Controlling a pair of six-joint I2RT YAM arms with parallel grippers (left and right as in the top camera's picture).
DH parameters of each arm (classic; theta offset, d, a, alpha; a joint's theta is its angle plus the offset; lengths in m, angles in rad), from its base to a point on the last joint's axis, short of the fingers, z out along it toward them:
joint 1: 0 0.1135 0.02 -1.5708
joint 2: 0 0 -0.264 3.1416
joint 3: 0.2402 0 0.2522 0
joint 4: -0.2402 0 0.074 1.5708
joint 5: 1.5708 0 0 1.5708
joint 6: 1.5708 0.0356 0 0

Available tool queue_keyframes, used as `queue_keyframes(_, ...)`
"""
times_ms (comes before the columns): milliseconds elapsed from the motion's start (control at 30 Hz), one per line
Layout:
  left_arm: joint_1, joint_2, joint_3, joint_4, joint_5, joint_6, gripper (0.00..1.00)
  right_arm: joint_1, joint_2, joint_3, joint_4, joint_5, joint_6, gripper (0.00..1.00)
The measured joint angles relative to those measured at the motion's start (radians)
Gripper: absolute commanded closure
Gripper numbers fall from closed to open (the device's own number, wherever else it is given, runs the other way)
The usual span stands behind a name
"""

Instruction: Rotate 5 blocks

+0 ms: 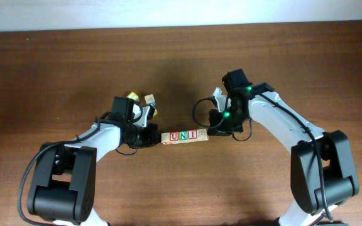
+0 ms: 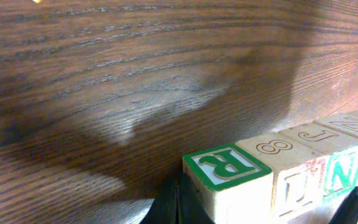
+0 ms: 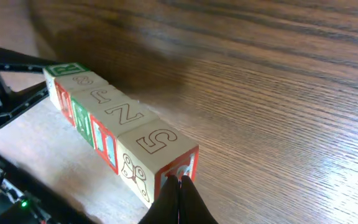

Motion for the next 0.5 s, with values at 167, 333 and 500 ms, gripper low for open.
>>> queue_keyframes(167,-0.001,0.0,0.0,0.0,0.019,0.0,1.0,0.003,0.021,0.0,0.027,0.063,0.047,0.96)
queue_keyframes(333,-0.001,0.0,0.0,0.0,0.03,0.0,1.0,0.007,0.11,-0.001,0.039,0.105,0.081,0.96)
queue_keyframes(500,-0.001,0.0,0.0,0.001,0.04,0.0,1.0,0.011,0.116,-0.001,0.042,0.121,0.1,0.96)
